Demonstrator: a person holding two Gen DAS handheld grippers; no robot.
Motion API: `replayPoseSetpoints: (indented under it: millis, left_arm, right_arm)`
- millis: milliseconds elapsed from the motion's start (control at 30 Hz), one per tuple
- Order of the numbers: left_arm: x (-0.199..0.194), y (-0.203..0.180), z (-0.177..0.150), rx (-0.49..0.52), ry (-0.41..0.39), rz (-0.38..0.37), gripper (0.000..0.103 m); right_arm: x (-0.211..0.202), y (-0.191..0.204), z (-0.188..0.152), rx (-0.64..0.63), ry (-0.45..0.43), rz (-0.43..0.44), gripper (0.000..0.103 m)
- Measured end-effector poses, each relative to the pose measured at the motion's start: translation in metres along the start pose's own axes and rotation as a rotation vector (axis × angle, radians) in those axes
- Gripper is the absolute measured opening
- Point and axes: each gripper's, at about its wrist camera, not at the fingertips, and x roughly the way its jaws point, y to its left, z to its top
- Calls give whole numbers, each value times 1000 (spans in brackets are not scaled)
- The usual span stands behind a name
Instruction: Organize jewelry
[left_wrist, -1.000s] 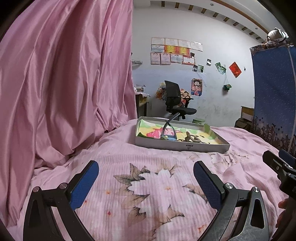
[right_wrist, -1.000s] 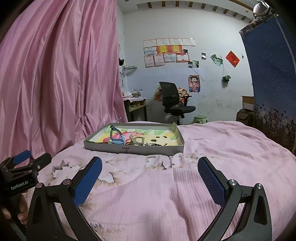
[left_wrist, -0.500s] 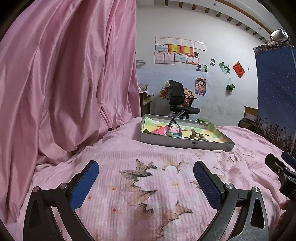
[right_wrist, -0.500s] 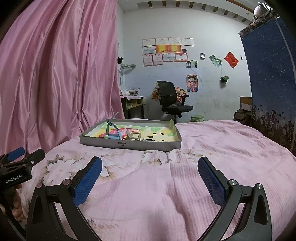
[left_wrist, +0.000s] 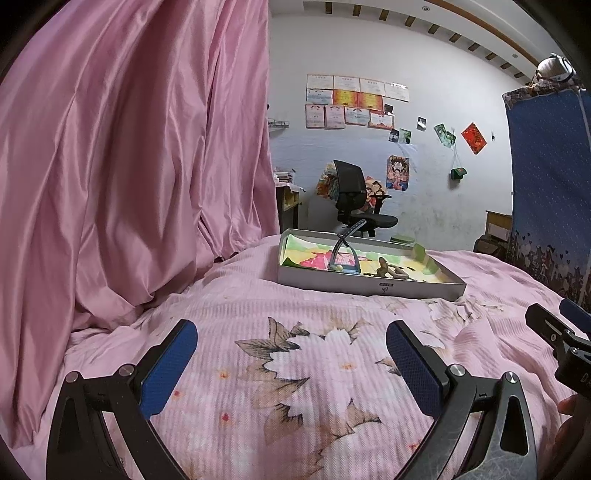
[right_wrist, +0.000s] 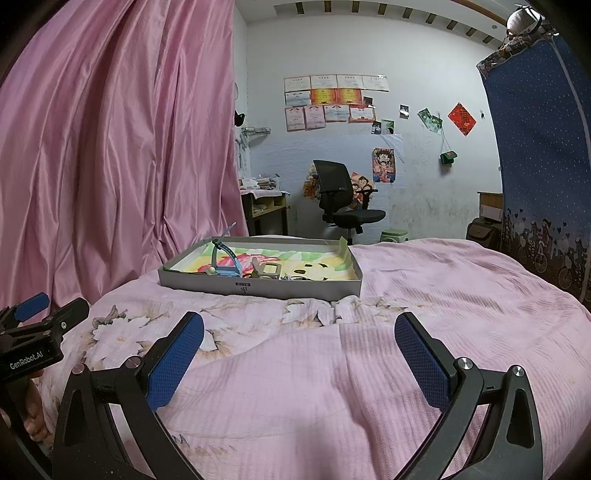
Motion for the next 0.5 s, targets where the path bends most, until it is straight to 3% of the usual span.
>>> replayPoseSetpoints:
  millis: [500]
  left_arm:
    - [-2, -2, 1, 5, -1, -6, 103]
  right_arm:
    - [0, 0, 0, -1, 1, 1, 102]
